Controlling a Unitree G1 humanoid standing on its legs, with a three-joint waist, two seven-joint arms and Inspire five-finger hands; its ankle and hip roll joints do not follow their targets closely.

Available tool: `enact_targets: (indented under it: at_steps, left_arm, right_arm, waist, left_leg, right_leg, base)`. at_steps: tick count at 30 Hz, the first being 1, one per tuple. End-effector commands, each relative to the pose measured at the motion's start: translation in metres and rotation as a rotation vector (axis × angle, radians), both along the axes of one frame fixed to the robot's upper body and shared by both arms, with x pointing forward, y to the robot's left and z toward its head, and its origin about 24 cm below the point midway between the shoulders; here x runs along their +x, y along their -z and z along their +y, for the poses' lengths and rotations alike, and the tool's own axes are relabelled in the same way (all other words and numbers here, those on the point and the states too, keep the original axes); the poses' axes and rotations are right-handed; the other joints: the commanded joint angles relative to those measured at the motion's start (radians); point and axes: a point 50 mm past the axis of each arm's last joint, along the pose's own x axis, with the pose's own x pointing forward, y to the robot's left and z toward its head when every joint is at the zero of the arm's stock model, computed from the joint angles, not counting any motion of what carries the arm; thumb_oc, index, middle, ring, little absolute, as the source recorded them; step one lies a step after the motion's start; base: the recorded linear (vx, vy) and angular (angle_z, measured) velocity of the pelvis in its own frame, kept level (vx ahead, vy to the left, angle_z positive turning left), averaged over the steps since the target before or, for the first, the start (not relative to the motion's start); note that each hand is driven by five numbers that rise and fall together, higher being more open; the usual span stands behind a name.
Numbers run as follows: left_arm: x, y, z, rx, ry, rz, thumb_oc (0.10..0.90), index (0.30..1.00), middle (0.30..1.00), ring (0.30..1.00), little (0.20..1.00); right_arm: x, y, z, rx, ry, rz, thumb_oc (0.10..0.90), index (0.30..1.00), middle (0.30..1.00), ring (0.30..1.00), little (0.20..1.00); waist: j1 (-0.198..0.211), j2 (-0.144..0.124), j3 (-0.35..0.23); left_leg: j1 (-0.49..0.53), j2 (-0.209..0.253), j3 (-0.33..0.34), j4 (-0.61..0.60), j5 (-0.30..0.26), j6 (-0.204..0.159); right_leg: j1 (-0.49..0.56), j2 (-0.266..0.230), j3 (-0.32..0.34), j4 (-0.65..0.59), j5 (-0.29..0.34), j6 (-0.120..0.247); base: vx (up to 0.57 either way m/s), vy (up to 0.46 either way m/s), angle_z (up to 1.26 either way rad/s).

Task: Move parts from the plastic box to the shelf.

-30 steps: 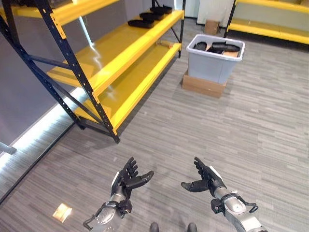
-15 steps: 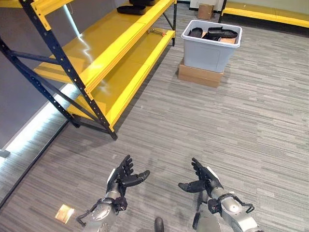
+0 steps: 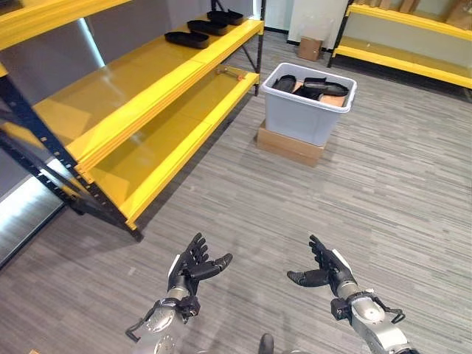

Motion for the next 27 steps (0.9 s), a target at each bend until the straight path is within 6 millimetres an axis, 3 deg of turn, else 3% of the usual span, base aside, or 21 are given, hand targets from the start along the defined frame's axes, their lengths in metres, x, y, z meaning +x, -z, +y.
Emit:
enact_targets:
  at_steps: [1,2,3,6,12,14,16,18,19,20,21,22,23,24,25,26,27]
  left_arm:
    - [0.017,-0.032,-0.002,-0.027,0.018,-0.183,0.9,1.0,1.0,1.0,1.0]
    - [0.013,-0.032,0.0,-0.022,0.021,-0.185,0.9,1.0,1.0,1.0,1.0]
    - [0.012,-0.03,0.0,-0.011,0.025,-0.179,0.9,1.0,1.0,1.0,1.0]
    - [0.01,-0.028,0.004,-0.009,0.01,-0.177,0.9,1.0,1.0,1.0,1.0]
    - [0.008,-0.029,0.003,-0.025,0.015,-0.178,0.9,1.0,1.0,1.0,1.0]
    - [0.015,-0.038,0.002,-0.02,0.025,-0.217,0.9,1.0,1.0,1.0,1.0]
    - [0.017,-0.039,0.002,-0.019,0.027,-0.224,0.9,1.0,1.0,1.0,1.0]
    - [0.017,-0.041,0.005,0.008,0.02,-0.228,0.9,1.0,1.0,1.0,1.0]
    - [0.017,-0.041,0.005,0.008,0.02,-0.228,0.9,1.0,1.0,1.0,1.0]
    - [0.018,-0.041,0.006,0.018,0.016,-0.226,0.9,1.0,1.0,1.0,1.0]
    - [0.018,-0.043,0.008,0.039,0.019,-0.229,0.9,1.0,1.0,1.0,1.0]
    - [0.018,-0.043,0.008,0.039,0.019,-0.23,0.9,1.0,1.0,1.0,1.0]
    - [0.019,-0.045,0.009,0.052,0.024,-0.236,0.9,1.0,1.0,1.0,1.0]
    - [0.02,-0.045,0.009,0.071,0.039,-0.234,0.9,1.0,1.0,1.0,1.0]
    - [0.019,-0.044,0.008,0.073,0.052,-0.228,0.9,1.0,1.0,1.0,1.0]
    - [0.018,-0.044,0.008,0.073,0.052,-0.227,0.9,1.0,1.0,1.0,1.0]
    - [0.017,-0.042,0.007,0.069,0.056,-0.217,0.9,1.0,1.0,1.0,1.0]
  right_arm:
    - [0.024,-0.041,-0.001,0.053,-0.005,-0.227,0.9,1.0,1.0,1.0,1.0]
    - [0.024,-0.044,-0.001,0.043,-0.011,-0.244,0.9,1.0,1.0,1.0,1.0]
    - [0.022,-0.042,-0.001,0.032,-0.023,-0.236,0.9,1.0,1.0,1.0,1.0]
    - [0.023,-0.04,0.007,0.03,-0.053,-0.227,0.9,1.0,1.0,1.0,1.0]
    - [0.016,-0.034,0.015,0.049,-0.08,-0.204,0.9,1.0,1.0,1.0,1.0]
    - [0.019,-0.037,0.019,0.07,-0.077,-0.219,0.9,1.0,1.0,1.0,1.0]
    - [0.02,-0.039,0.021,0.073,-0.083,-0.23,0.9,1.0,1.0,1.0,1.0]
    - [0.022,-0.04,0.029,0.074,-0.097,-0.237,0.9,1.0,1.0,1.0,1.0]
    - [0.022,-0.04,0.029,0.074,-0.097,-0.237,0.9,1.0,1.0,1.0,1.0]
    - [0.022,-0.038,0.031,0.083,-0.098,-0.233,0.9,1.0,1.0,1.0,1.0]
    - [0.021,-0.037,0.038,0.099,-0.109,-0.228,0.9,1.0,1.0,1.0,1.0]
    - [0.021,-0.037,0.038,0.099,-0.109,-0.229,0.9,1.0,1.0,1.0,1.0]
    - [0.02,-0.037,0.041,0.107,-0.121,-0.23,0.9,1.0,1.0,1.0,1.0]
    - [0.019,-0.035,0.043,0.099,-0.134,-0.22,0.9,1.0,1.0,1.0,1.0]
    - [0.017,-0.033,0.043,0.103,-0.13,-0.211,0.9,1.0,1.0,1.0,1.0]
    - [0.017,-0.033,0.043,0.103,-0.13,-0.211,0.9,1.0,1.0,1.0,1.0]
    - [0.015,-0.03,0.043,0.127,-0.119,-0.193,0.9,1.0,1.0,1.0,1.0]
  waist:
    - [0.043,0.004,0.045]
    - [0.056,0.015,0.035]
    - [0.072,0.027,0.023]
    - [0.102,0.042,0.012]
    - [0.096,0.035,-0.028]
    - [0.092,0.015,-0.038]
    - [0.089,0.01,-0.045]
    - [0.094,0.0,-0.057]
    - [0.094,0.0,-0.058]
    - [0.092,0.002,-0.055]
    - [0.074,0.014,-0.036]
    - [0.075,0.016,-0.038]
    - [0.059,0.031,-0.017]
    - [0.037,0.068,0.008]
    - [0.03,0.083,0.01]
    - [0.028,0.081,0.012]
    - [0.003,0.087,0.021]
  left_leg:
    - [0.007,-0.033,0.07,-0.305,0.149,0.017]
    - [0.001,-0.021,0.107,-0.623,0.171,0.001]
    - [0.016,-0.016,0.104,-0.813,0.248,-0.015]
    - [0.006,-0.059,0.077,-0.944,0.313,-0.031]
    - [0.068,-0.053,0.092,-0.955,0.31,-0.015]
    - [0.032,-0.088,0.094,-0.846,0.236,0.015]
    - [0.024,-0.104,0.102,-0.814,0.206,0.026]
    - [0.043,-0.141,0.113,-0.782,0.148,0.061]
    - [0.042,-0.141,0.113,-0.782,0.149,0.061]
    - [0.053,-0.151,0.111,-0.775,0.133,0.074]
    - [0.092,-0.174,0.105,-0.766,0.105,0.101]
    - [0.089,-0.171,0.106,-0.768,0.107,0.1]
    - [0.13,-0.18,0.102,-0.773,0.091,0.113]
    - [0.173,-0.171,0.102,-0.779,0.076,0.13]
    - [0.194,-0.169,0.096,-0.782,0.065,0.135]
    - [0.196,-0.172,0.096,-0.78,0.062,0.135]
    - [0.249,-0.176,0.079,-0.789,0.048,0.135]
  right_leg:
    - [0.015,-0.07,0.074,-0.037,0.023,0.107]
    - [0.053,-0.056,0.079,-0.063,0.001,0.121]
    - [0.092,-0.041,0.087,-0.073,-0.017,0.125]
    - [0.172,-0.022,0.128,-0.074,-0.064,0.126]
    - [0.207,-0.05,0.14,-0.05,-0.109,0.15]
    - [0.219,-0.114,0.146,-0.02,-0.096,0.182]
    - [0.212,-0.134,0.147,-0.003,-0.09,0.192]
    - [0.157,-0.179,0.164,0.128,-0.005,0.224]
    - [0.156,-0.178,0.164,0.128,-0.005,0.224]
    - [0.116,-0.179,0.184,0.216,0.047,0.229]
    - [0.034,-0.173,0.203,0.412,0.169,0.236]
    - [0.03,-0.17,0.203,0.411,0.172,0.236]
    - [-0.014,-0.176,0.198,0.521,0.22,0.237]
    - [-0.092,-0.176,0.162,0.646,0.216,0.23]
    - [-0.128,-0.167,0.15,0.659,0.191,0.226]
    - [-0.128,-0.171,0.15,0.665,0.185,0.226]
    - [-0.205,-0.131,0.12,0.591,0.116,0.21]
  base:
    - [0.44,0.063,-0.24]
    - [0.6,0.143,-0.08]
    - [0.48,0.135,-0.05]
    - [0.39,0.101,-0.38]
    - [0.3,0.143,-0.62]
    - [0.33,0.214,-0.21]
    - [0.23,0.162,-0.06]
    - [0.27,0.211,-0.02]
    - [0.15,0.148,-0.1]
    - [0.19,0.234,-0.05]
    - [0.19,0.235,0.04]
    - [0.18,0.271,0.12]
    - [0.19,0.287,0.07]
    - [0.31,0.342,0.01]
    - [0.25,0.227,0.12]
    - [0.33,0.114,0.2]
    - [0.22,0.057,0.22]
